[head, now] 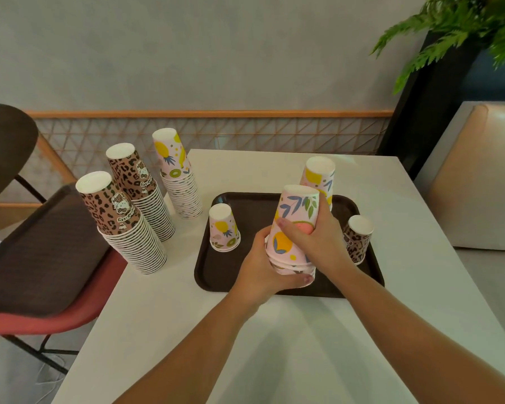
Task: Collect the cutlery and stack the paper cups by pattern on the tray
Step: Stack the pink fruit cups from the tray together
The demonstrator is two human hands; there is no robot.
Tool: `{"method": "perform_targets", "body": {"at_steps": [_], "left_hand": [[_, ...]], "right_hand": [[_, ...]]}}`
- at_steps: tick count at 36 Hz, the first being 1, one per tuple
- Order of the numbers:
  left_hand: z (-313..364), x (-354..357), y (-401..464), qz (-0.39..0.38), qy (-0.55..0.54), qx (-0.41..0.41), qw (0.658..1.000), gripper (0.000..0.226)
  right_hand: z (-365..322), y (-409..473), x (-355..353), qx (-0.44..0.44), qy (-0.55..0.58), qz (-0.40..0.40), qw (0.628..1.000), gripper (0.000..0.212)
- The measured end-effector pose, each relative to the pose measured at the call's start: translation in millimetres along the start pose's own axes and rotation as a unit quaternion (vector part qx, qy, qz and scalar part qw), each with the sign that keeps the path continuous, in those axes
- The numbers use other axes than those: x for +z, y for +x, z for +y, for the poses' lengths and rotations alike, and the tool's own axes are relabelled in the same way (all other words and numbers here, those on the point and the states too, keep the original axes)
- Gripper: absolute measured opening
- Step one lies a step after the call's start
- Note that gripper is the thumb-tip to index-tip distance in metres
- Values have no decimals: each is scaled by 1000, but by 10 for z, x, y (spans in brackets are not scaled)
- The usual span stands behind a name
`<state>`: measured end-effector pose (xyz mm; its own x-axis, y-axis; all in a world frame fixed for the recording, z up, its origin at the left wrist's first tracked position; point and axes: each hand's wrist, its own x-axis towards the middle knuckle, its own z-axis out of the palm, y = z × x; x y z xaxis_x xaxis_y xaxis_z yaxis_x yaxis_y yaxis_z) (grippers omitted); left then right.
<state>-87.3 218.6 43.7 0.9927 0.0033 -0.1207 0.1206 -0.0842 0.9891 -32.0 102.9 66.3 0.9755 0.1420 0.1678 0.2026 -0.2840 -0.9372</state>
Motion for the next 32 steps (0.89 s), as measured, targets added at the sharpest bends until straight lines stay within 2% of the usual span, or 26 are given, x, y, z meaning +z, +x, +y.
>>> {"method": "perform_targets", "body": {"at_steps": [7,11,16,19,23,29,32], "left_hand": [[-78,-24,-15,5,15,-21,1000,87],[-60,-30,-10,5,47,-27,999,76],[-15,-20,-7,8,63,-36,997,70],[-15,-20,-2,14,70,-37,997,71],[5,-21,32,20,88,-38,995,72],[108,23,72,24,95,-30,995,71],[166,39,116,36,89,-6,995,71]], "right_hand": [[-128,164,-74,-31,27,44,998,38],[-360,379,-198,-66,64,102,991,32],[-649,705,-405,-142,86,203,965,42],[-675,858,-494,-174,58,231,956,54],[-489,979,-516,-166,12,199,966,64],[-98,944,-453,-92,-66,103,988,69],[-21,846,-448,-78,-97,88,988,76]]}}
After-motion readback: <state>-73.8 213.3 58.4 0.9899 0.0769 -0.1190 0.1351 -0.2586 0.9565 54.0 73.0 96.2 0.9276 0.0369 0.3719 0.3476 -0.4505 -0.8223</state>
